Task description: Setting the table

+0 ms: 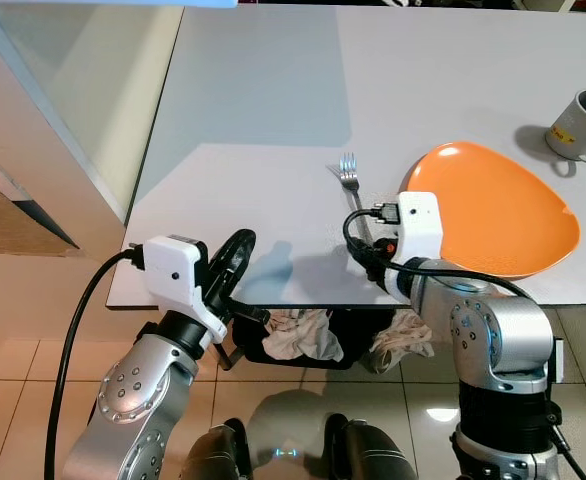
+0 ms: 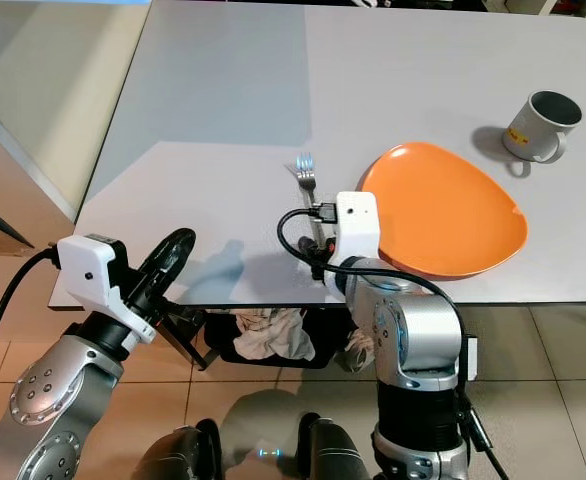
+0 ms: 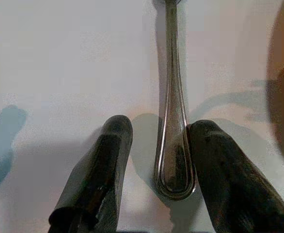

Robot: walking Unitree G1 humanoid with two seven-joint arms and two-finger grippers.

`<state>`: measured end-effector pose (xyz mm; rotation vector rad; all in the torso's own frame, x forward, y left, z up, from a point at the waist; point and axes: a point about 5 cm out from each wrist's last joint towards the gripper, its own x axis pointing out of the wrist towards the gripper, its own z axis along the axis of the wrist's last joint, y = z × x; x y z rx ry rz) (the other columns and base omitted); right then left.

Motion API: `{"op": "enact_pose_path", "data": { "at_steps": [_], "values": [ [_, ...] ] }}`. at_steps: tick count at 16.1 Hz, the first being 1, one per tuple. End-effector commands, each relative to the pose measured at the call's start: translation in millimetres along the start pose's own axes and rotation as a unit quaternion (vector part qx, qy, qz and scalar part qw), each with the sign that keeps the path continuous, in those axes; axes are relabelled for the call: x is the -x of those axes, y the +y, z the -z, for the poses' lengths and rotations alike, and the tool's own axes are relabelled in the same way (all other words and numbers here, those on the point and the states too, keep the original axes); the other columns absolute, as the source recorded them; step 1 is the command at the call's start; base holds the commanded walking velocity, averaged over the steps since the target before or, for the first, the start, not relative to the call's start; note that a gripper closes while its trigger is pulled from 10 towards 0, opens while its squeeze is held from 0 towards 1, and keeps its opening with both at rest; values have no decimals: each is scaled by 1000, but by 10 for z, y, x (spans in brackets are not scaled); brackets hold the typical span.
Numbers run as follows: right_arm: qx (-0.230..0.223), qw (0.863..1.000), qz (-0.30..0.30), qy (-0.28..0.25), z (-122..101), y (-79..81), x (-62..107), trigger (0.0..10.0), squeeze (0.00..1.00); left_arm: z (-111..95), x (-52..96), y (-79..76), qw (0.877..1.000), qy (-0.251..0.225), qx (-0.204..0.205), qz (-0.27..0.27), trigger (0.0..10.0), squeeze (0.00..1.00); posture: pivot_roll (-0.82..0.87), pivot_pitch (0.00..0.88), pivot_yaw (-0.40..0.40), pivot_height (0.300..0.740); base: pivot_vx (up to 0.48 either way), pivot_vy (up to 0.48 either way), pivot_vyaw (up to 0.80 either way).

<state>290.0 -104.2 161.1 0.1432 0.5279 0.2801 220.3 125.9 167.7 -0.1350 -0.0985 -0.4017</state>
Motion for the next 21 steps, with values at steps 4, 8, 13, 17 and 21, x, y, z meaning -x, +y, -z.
{"op": "enact_pose_path", "data": {
  "at_steps": [4,8,13,17,21],
  "values": [
    [5,1000,7,-12,-11,-49,-38,10000,0,-22,-1,-2,1000,-2,-3,3,10000,0,-55,221,6,740,0,0,0],
    [89,978,115,-153,-434,-285,103,10000,0,-14,-38,64,1000,-1,-8,-18,10000,0,-62,208,5,740,0,0,0],
    [19,965,-51,-256,-646,196,174,10000,0,0,-81,105,999,6,38,-30,10000,0,-53,184,-1,740,0,288,0],
    [-11,938,-162,-307,-654,422,265,10000,0,-44,-72,113,999,-4,44,-4,10000,0,-53,168,8,740,0,480,0],
    [7,933,-211,-291,-408,479,220,10000,0,-88,-91,151,999,-8,40,13,10000,0,-56,153,15,740,0,480,0]
  ]
}}
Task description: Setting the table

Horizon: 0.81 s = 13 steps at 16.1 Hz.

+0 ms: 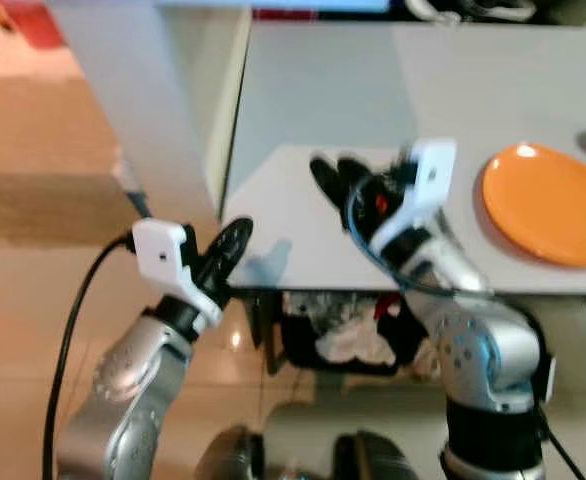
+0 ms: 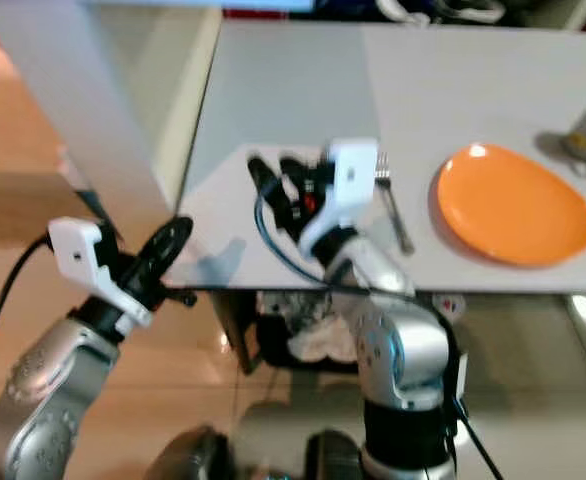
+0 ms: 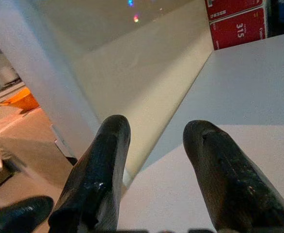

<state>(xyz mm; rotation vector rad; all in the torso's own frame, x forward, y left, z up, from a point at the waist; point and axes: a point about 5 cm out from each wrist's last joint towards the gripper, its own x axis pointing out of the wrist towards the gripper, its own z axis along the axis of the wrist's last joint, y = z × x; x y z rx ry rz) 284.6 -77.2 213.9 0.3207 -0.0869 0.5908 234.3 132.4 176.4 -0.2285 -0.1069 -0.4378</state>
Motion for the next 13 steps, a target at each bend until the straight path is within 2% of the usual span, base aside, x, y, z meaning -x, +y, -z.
{"op": "enact_pose_path", "data": {
  "at_steps": [1,8,11,13],
  "values": [
    [8,1000,-21,2,35,85,-29,10000,0,-11,25,55,1000,4,-5,-4,10000,0,-55,152,15,740,0,480,0],
    [120,991,44,40,303,-17,-100,10000,0,113,43,152,999,22,-15,-28,10000,0,-35,130,9,740,0,480,0],
    [151,986,38,63,507,-24,-79,10000,0,192,11,191,998,33,-22,-38,10000,0,-34,119,15,740,0,480,0],
    [147,986,23,73,607,-28,-53,10000,0,252,17,210,998,42,-28,-45,10000,0,-33,116,18,740,0,480,0]
  ]
}}
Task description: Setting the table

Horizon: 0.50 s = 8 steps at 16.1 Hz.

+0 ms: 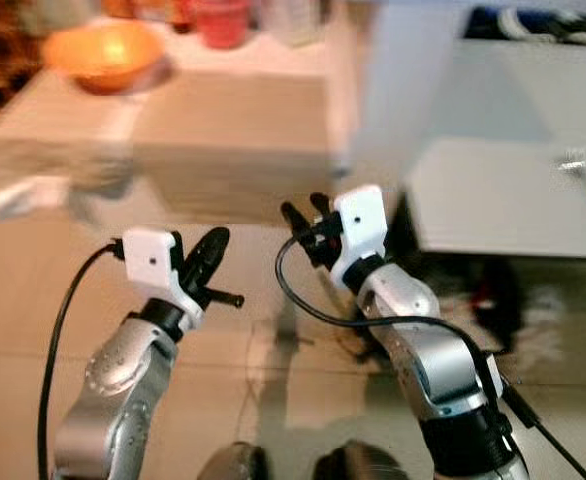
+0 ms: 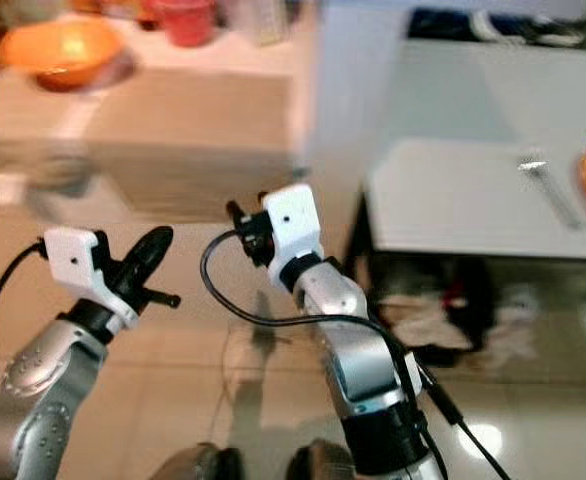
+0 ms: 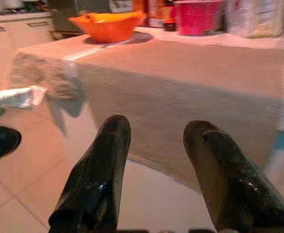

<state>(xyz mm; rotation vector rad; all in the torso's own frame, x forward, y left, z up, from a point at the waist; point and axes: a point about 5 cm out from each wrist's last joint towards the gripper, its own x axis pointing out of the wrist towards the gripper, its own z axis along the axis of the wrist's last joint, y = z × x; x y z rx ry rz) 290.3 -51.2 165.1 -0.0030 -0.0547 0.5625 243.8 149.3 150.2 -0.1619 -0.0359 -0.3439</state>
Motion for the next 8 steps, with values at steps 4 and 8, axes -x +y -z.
{"op": "enact_pose_path", "data": {
  "at_steps": [4,8],
  "values": [
    [-35,999,-22,-4,113,-47,58,10000,0,-12,-55,-53,1000,-9,-8,5,10000,0,-34,109,14,740,0,480,0],
    [-53,998,-14,-20,77,-119,38,10000,0,-69,-105,-23,999,-28,-29,-16,10000,0,-42,110,11,740,0,480,0]
  ]
}}
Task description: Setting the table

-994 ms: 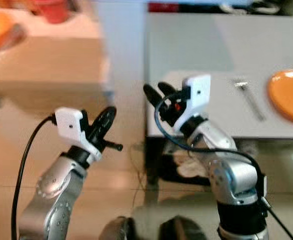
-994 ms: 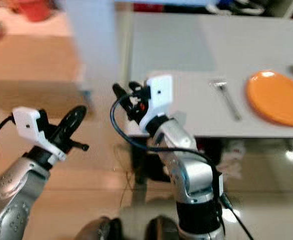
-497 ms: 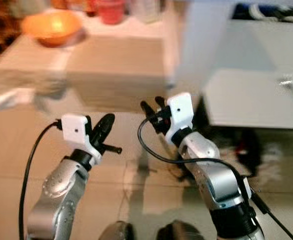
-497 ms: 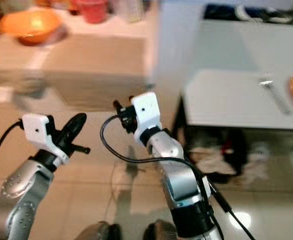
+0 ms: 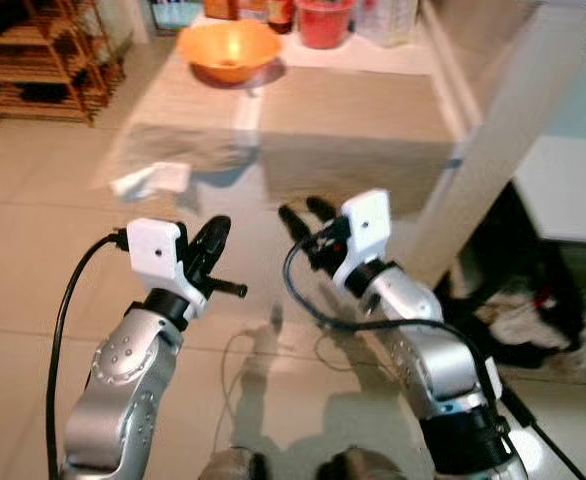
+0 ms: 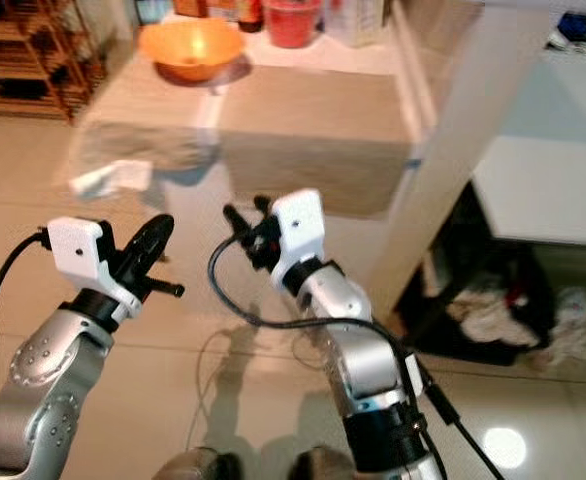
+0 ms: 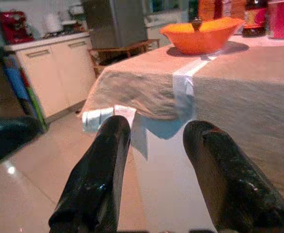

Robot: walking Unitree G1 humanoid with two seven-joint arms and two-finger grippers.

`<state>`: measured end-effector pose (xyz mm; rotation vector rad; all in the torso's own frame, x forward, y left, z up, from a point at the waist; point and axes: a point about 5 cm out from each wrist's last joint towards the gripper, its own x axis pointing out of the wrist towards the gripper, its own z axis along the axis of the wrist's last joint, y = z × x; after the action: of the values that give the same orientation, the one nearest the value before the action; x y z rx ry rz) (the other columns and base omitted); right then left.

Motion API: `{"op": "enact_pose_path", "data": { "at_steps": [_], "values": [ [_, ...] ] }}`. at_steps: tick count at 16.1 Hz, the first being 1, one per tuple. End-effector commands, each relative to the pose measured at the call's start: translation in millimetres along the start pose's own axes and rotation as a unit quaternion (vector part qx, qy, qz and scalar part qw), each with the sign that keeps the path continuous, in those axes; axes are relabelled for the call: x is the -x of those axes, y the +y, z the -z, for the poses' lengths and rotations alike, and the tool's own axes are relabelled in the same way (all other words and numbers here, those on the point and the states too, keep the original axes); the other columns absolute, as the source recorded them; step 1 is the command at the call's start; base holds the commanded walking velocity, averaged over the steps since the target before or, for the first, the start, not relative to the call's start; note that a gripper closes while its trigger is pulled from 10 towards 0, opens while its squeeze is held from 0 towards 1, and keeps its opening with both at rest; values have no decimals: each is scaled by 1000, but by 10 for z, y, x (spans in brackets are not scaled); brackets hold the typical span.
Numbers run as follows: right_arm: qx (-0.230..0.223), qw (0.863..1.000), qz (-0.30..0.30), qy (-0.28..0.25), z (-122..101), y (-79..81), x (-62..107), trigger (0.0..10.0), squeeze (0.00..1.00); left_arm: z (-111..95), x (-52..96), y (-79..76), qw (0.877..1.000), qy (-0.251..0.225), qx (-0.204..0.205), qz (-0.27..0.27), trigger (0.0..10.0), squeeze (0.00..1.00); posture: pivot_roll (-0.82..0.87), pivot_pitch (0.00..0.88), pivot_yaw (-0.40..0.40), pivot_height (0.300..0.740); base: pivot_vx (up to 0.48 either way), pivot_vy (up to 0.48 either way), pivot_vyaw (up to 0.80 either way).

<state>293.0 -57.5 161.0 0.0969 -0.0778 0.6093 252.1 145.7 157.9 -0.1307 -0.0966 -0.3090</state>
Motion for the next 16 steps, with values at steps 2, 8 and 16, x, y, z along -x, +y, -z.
{"op": "enact_pose_path", "data": {
  "at_steps": [2,8,16],
  "values": [
    [-14,1000,16,-3,8,-84,23,10000,0,-41,4,13,1000,-18,-4,-9,10000,0,-41,108,8,740,0,0,0],
    [-28,990,119,-71,-282,-480,-20,10000,0,-221,9,75,998,-61,-30,-8,10000,0,-39,91,-5,740,372,0,429],
    [-36,985,119,-117,-511,-526,-83,10000,0,-270,-29,-9,997,-71,-34,19,10000,0,-41,86,0,740,476,0,100]
  ]
}}
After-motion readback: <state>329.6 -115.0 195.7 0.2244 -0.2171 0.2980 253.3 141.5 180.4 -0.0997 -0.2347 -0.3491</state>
